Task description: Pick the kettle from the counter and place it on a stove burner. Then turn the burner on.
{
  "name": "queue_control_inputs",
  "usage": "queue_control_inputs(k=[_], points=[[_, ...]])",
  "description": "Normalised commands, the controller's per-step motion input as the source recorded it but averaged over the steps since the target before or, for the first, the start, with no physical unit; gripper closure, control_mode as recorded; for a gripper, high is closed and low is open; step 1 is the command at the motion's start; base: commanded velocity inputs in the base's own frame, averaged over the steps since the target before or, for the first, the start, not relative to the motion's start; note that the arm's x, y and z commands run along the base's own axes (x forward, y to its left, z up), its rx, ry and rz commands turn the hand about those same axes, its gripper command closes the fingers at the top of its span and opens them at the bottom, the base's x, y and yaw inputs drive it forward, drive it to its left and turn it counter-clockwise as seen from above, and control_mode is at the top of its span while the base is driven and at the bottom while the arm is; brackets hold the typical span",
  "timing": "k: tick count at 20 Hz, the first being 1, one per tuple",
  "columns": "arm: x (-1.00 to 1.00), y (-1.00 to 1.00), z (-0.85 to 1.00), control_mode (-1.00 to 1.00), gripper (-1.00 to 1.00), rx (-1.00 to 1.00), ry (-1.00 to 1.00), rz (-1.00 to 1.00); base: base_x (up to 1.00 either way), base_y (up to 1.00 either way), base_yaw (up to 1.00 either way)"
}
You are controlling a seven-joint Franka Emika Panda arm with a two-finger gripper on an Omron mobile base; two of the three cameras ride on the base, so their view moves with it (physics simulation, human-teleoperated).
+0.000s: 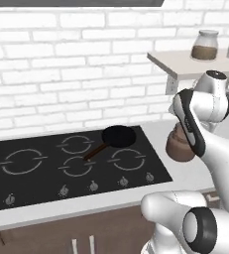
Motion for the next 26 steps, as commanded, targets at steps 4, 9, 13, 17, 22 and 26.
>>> queue_control_inputs(k=[4,9,13,17,22,26], points=[[0.0,0.0,0.0,1.0,1.0,0.0,0.0,0.0,-0.11,1.0,0.0],[0.0,0.0,0.0,1.0,1.0,0.0,0.0,0.0,0.0,1.0,-0.04],[0.0,0.0,0.0,1.0,1.0,0.0,0.0,0.0,0.07,1.0,-0.1],[0.0,0.0,0.0,1.0,1.0,0.0,0.0,0.0,0.35,1.0,-0.14],[0.1,0.02,0.0,-1.0,1.0,0.0,0.0,-0.01,0.42,0.53,-0.11],[0.38,0.04,0.0,-1.0,1.0,0.0,0.0,-0.03,0.0,0.0,0.0]])
